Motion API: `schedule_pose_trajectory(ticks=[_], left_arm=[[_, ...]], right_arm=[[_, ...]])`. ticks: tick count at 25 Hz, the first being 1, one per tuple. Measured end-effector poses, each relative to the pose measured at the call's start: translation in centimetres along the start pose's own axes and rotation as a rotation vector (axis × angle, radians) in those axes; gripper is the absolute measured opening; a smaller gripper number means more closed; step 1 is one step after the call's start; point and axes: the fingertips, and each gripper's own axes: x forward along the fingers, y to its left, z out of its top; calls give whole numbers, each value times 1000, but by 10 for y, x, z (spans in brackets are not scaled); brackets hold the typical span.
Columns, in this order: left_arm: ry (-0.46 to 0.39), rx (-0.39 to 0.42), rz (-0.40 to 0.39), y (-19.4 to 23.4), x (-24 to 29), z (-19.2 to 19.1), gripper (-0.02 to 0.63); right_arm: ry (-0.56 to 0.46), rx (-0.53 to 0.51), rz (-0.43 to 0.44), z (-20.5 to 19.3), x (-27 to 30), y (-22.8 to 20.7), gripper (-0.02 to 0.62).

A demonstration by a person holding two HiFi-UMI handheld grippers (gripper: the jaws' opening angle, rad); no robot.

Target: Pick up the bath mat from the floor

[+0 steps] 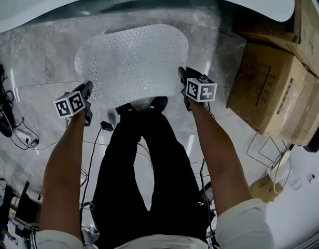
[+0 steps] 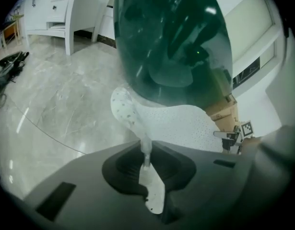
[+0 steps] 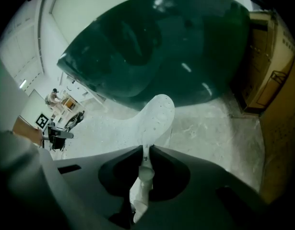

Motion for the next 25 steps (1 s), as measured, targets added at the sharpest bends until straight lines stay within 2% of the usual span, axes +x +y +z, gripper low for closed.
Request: schedule_pose_trajectory(ticks=[4, 8, 13, 15, 19, 22, 25], left_arm=[[-51, -24, -98, -60, -76, 12, 46], [-111, 10, -154, -121, -166, 24, 46], [-265, 8, -245, -189, -278, 53, 44], [-306, 54, -267, -218, -323, 68, 43], [-390, 199, -308, -272, -411, 101, 43], [-497, 292, -316, -310, -479, 133, 43], [-611, 402, -330, -359, -543, 158, 41]], right_arm=[[-18, -17, -3, 29, -86, 27, 46], [-87, -48, 11, 62, -188, 53, 46], [-198, -121, 54, 108, -318, 98, 46], [-270, -127, 71, 134, -371, 115, 48], [-438, -148, 88, 188, -468, 155, 48], [-584, -202, 118, 229, -537, 191, 48], [-725, -254, 145, 251, -609, 219, 48]])
